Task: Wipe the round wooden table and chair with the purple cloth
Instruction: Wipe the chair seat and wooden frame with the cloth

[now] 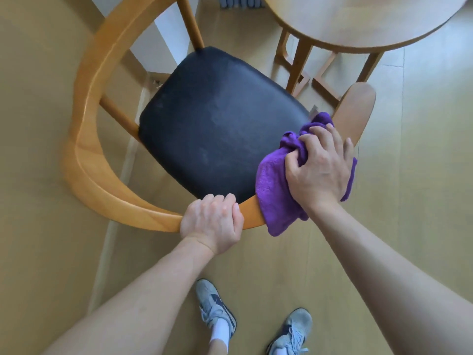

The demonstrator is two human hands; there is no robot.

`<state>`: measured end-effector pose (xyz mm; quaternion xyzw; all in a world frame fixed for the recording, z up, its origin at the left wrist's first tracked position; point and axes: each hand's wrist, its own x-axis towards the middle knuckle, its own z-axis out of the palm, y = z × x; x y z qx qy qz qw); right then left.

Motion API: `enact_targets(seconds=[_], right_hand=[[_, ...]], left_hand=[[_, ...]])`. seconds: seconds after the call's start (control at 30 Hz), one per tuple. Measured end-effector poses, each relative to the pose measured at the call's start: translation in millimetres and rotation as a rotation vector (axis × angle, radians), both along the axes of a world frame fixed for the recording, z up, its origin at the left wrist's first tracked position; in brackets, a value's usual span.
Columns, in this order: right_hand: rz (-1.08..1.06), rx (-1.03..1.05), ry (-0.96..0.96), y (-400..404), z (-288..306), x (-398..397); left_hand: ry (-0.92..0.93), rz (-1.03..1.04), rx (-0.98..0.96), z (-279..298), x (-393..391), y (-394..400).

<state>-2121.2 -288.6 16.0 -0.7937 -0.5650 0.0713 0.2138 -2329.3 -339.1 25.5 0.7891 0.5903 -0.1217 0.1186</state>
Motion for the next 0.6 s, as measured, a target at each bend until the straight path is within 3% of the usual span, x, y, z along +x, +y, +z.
enact_targets(seconds=[0.17, 0.47, 0.6], right_hand=[[-0.143, 0.009, 0.047, -6, 0, -18], [-0.156, -0.051, 0.031, -4, 10, -21], [-0.157, -0.063, 0.031, -3, 11, -21]], left_hand=[[-0.019, -0.032, -0.02, -1, -2, 0], [-0.137, -0.138, -0.109, 2, -19, 6], [-0.081, -0.235, -0.114, 12, -63, 16]])
